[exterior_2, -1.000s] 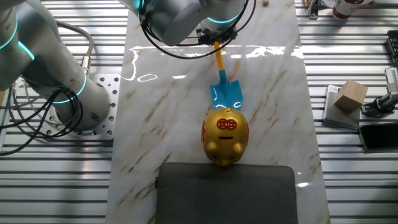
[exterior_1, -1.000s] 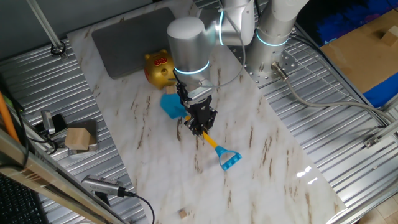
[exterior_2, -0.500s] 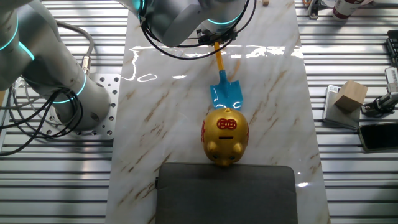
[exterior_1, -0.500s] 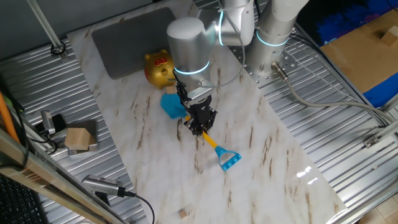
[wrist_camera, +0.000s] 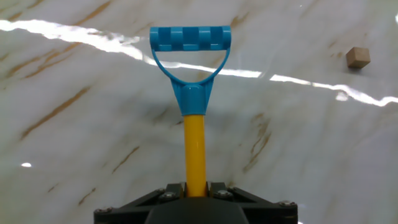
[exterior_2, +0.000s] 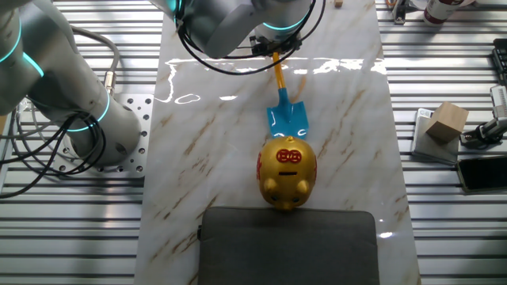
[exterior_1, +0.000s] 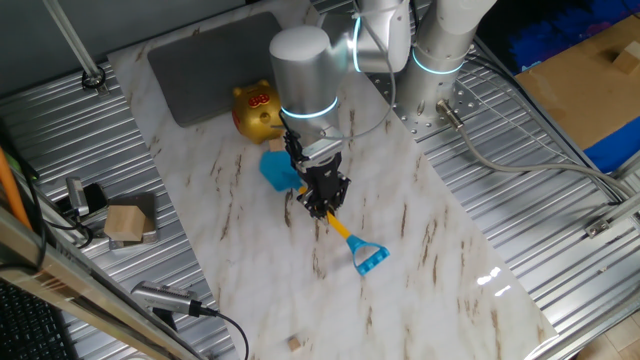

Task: Use a shovel to scoop up an object

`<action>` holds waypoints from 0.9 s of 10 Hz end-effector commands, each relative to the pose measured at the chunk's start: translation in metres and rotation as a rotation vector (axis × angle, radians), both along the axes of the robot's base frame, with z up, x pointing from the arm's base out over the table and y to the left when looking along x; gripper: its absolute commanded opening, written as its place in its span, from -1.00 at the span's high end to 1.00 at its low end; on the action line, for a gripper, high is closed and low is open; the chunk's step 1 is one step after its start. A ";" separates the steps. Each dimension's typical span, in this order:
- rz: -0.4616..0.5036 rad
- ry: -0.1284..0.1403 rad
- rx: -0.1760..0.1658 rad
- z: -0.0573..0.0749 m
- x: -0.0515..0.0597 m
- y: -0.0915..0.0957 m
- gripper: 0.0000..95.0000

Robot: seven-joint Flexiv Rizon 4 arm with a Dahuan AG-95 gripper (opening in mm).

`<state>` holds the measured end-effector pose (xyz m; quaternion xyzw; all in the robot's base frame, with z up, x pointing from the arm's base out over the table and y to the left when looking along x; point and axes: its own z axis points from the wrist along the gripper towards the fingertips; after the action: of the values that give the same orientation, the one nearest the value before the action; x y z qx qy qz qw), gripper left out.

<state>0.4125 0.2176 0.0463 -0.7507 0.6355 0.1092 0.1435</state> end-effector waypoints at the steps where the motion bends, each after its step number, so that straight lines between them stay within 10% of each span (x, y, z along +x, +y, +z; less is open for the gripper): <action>1: -0.005 -0.001 -0.005 0.003 -0.001 0.001 1.00; 9: -0.057 0.022 -0.001 0.004 -0.014 0.014 1.00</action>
<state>0.3946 0.2301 0.0522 -0.7303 0.6594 0.1137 0.1376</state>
